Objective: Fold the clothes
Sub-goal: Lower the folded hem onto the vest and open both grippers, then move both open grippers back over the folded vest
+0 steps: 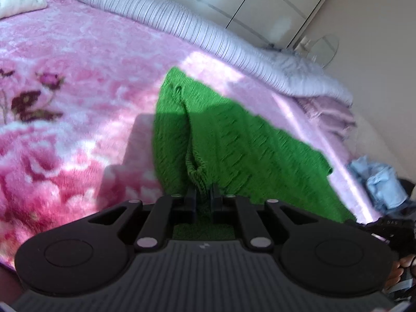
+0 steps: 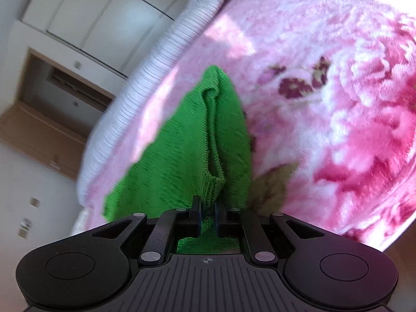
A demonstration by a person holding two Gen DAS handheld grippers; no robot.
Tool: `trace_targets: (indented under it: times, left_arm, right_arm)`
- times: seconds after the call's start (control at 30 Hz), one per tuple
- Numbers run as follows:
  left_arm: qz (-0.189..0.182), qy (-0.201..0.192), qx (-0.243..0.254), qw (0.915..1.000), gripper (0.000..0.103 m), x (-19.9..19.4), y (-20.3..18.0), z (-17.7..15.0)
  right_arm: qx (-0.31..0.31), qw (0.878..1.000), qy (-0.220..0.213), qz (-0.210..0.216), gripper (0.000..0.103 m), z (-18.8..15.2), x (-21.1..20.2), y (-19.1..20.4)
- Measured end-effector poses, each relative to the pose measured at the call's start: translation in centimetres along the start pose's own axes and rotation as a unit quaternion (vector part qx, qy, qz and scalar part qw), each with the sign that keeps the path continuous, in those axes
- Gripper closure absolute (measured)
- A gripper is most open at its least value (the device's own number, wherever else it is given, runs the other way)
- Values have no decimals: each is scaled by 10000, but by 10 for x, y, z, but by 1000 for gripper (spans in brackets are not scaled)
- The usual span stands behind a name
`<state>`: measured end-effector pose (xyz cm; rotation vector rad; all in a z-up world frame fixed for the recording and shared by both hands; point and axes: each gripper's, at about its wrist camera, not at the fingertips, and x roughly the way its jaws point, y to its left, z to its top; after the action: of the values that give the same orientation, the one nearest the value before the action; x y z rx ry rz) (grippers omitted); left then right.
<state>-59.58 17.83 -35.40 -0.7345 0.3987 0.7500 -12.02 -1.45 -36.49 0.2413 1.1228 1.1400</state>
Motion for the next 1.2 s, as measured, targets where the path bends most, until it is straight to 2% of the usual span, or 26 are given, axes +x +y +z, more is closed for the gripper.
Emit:
trace_targets:
  times: [0.1, 0.17, 0.23, 0.3, 0.37, 0.47, 0.6, 0.7, 0.8, 0.87, 0.93, 1.0, 1.1, 1.2]
  left_arm:
    - [63, -91, 256, 9996, 90, -4, -9, 5]
    - [105, -151, 426, 9989, 89, -7, -15, 8]
    - [147, -212, 596, 9979, 92, -10, -21, 11]
    - [189, -272, 767, 9965, 93, -13, -27, 14]
    - [230, -332, 936, 9948, 93, -15, -33, 17]
    - [293, -423, 1190, 9916, 92, -19, -42, 22]
    - [224, -204, 1589, 9868, 92, 1, -58, 6]
    - [434, 60, 1878, 9812, 92, 15, -56, -15]
    - [367, 129, 1948, 9801, 92, 10, -54, -12]
    - [282, 174, 1829, 9826, 94, 6, -50, 4]
    - [303, 4, 1858, 9821, 94, 6, -47, 26]
    - [456, -240, 2095, 9764, 94, 15, -45, 51]
    - [592, -510, 2382, 9681, 94, 47, -41, 86]
    - [697, -416, 2674, 9602, 94, 87, -41, 109]
  right_arm:
    - [-233, 9996, -30, -134, 94, -1, -1, 5]
    - [-388, 9990, -50, -224, 90, -2, -2, 9]
    - [-802, 9955, -181, -466, 79, -3, -6, 20]
    - [-1414, 9843, -462, -952, 71, -7, -13, 37]
    - [-2067, 9663, -785, -1319, 71, -14, -16, 54]
    - [-2765, 9489, -892, -1231, 71, -26, -9, 73]
    - [-3128, 9434, -626, -908, 71, -42, 13, 80]
    - [-3283, 9378, -407, -1051, 71, -54, 33, 70]
    - [-3666, 9235, -268, -1095, 71, -58, 31, 70]
    - [-3614, 9270, 71, -1004, 71, -44, 27, 73]
    - [-3562, 9294, 9, -969, 71, -22, 25, 75]
    - [-3524, 9310, -70, -947, 71, 0, 24, 76]
    - [-3752, 9190, -485, -1109, 71, 33, 41, 78]
    - [-3912, 9112, -569, -1160, 71, 63, 76, 78]
